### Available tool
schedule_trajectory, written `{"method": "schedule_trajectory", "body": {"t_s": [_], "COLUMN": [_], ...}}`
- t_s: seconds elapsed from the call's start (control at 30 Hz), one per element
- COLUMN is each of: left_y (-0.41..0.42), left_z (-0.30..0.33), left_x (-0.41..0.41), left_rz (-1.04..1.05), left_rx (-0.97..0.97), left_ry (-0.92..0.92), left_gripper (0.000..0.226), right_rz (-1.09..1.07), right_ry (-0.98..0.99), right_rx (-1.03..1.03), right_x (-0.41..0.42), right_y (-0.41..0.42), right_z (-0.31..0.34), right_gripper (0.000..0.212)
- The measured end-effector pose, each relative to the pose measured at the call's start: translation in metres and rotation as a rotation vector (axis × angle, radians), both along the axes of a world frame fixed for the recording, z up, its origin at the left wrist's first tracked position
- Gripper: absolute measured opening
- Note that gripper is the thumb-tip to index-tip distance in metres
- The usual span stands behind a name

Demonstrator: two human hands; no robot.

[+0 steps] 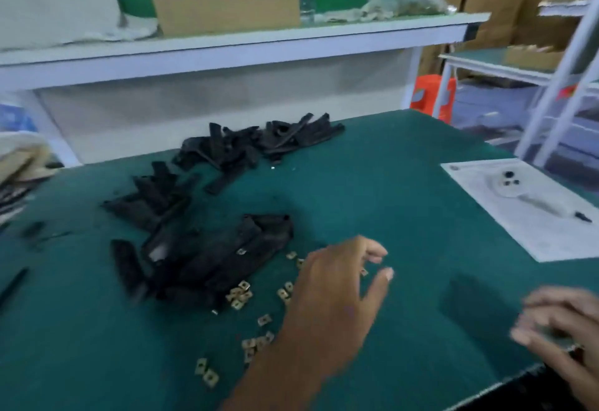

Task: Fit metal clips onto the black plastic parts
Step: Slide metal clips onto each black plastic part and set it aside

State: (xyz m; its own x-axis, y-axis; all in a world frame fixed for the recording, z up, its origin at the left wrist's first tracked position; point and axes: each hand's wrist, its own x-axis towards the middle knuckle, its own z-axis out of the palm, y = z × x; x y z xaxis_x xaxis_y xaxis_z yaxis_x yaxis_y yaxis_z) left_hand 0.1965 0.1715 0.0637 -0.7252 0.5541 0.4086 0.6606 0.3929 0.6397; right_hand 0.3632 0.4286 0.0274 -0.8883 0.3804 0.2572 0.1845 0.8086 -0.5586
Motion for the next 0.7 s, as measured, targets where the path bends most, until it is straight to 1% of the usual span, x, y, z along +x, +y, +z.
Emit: {"method": "schedule_trajectory", "body": {"t_s": [0.03, 0.07, 0.1, 0.17, 0.2, 0.27, 0.3, 0.37, 0.47, 0.53, 0.6, 0.63, 0.7], "left_y": [-0.023, -0.047, -0.069, -0.109, -0.124, -0.144, -0.15, -0.155, -0.156, -0.157, -0.159, -0.159, -0.158], "left_z": [-0.002, -0.004, -0.008, -0.017, -0.021, -0.03, -0.033, -0.039, -0.043, -0.045, -0.045, -0.043, -0.037], "left_x": [-0.016, -0.031, -0.045, -0.07, -0.08, -0.094, -0.098, -0.105, -0.111, -0.112, -0.114, -0.113, -0.113], "left_rz": [0.093, 0.192, 0.297, 0.516, 0.605, 0.711, 0.736, 0.759, 0.759, 0.758, 0.759, 0.766, 0.779], "left_rx": [-0.023, -0.058, -0.114, -0.271, -0.355, -0.505, -0.558, -0.612, -0.54, -0.463, -0.329, -0.238, -0.045], "left_ry": [0.013, 0.031, 0.054, 0.073, 0.073, 0.087, 0.095, 0.103, 0.123, 0.142, 0.191, 0.198, 0.143], "left_gripper": [0.023, 0.022, 0.024, 0.035, 0.043, 0.056, 0.056, 0.045, 0.03, 0.027, 0.025, 0.023, 0.02], "right_rz": [0.081, 0.167, 0.233, 0.38, 0.444, 0.494, 0.509, 0.525, 0.511, 0.502, 0.47, 0.451, 0.417], "right_ry": [-0.019, -0.059, -0.114, -0.154, -0.164, -0.245, -0.268, -0.292, -0.328, -0.292, -0.254, -0.242, -0.219], "right_rx": [0.032, 0.065, 0.073, 0.084, 0.126, 0.219, 0.236, 0.258, 0.223, 0.216, 0.217, 0.223, 0.22], "right_x": [-0.021, -0.038, -0.056, -0.085, -0.098, -0.122, -0.131, -0.148, -0.162, -0.166, -0.168, -0.169, -0.173], "right_y": [-0.025, -0.045, -0.063, -0.089, -0.098, -0.114, -0.121, -0.129, -0.132, -0.132, -0.132, -0.132, -0.132], "right_z": [0.008, 0.014, 0.021, 0.019, 0.015, 0.012, 0.012, 0.011, 0.007, 0.006, 0.006, 0.006, 0.005], "right_gripper": [0.032, 0.03, 0.033, 0.038, 0.036, 0.031, 0.034, 0.038, 0.023, 0.013, 0.007, 0.01, 0.017]}}
